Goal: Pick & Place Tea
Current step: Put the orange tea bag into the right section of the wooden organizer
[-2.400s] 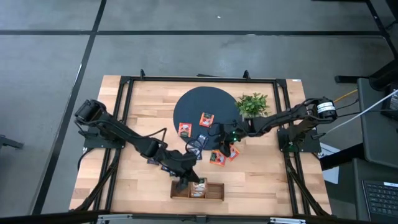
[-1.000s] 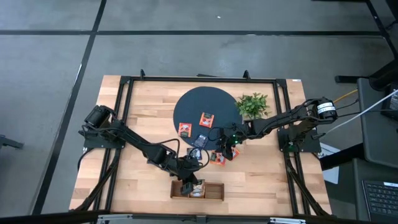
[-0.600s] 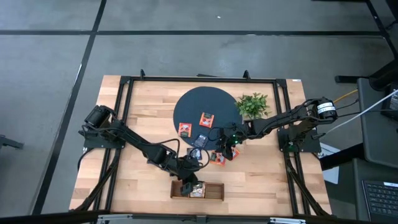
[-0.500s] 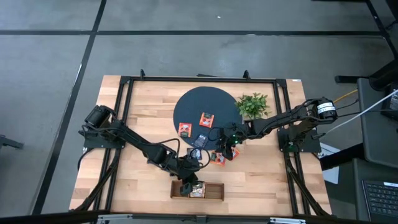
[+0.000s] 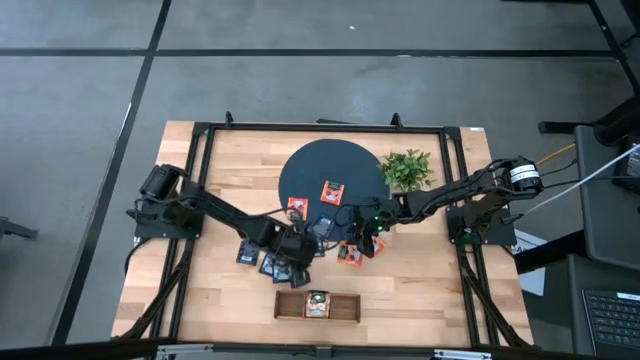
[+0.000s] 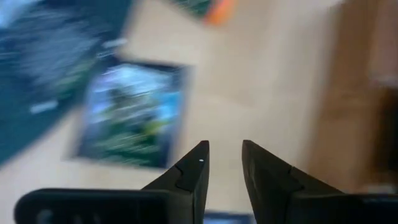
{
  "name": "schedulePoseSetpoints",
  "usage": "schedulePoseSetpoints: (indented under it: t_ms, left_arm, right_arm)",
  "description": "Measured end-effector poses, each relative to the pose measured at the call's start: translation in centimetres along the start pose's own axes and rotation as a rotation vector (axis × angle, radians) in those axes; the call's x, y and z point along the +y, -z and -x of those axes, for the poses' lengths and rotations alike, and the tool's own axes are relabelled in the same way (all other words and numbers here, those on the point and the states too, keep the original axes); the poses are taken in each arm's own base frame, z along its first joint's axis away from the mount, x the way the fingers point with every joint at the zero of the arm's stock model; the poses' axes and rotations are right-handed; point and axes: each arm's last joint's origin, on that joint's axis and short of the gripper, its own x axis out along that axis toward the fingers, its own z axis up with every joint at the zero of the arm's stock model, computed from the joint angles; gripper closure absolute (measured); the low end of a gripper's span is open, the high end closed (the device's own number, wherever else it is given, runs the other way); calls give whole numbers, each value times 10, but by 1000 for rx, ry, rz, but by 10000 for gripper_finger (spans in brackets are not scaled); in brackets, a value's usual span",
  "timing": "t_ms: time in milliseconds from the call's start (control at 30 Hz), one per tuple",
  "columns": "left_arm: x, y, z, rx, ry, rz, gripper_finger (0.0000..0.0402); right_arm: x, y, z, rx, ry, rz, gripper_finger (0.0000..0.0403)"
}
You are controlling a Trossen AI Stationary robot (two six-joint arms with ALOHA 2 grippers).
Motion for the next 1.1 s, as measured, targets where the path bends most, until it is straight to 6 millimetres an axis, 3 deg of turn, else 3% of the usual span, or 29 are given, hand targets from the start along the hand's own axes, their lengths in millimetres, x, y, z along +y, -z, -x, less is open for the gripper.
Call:
schedulePoseSetpoints:
  t_ms: [167,400,667,867,1100]
  left_arm:
    - [22,1,2,22,-227,-34,313]
    - [34,3,13,-37,-478,-176,313]
    - [45,13,8,-11,-534,-229,313]
    - [65,38,-5,-55,-478,-125,313]
    - [81,46,0,-148,-565,-23,313]
  right_arm:
    - [-2,-1,0,-36,83,0,196]
    - [-3,-3,0,-57,109,50,196]
    - [1,-14,1,-180,93,84,196]
    - [2,-16,1,-204,84,92,196]
    - [2,-16,2,-206,85,91,196]
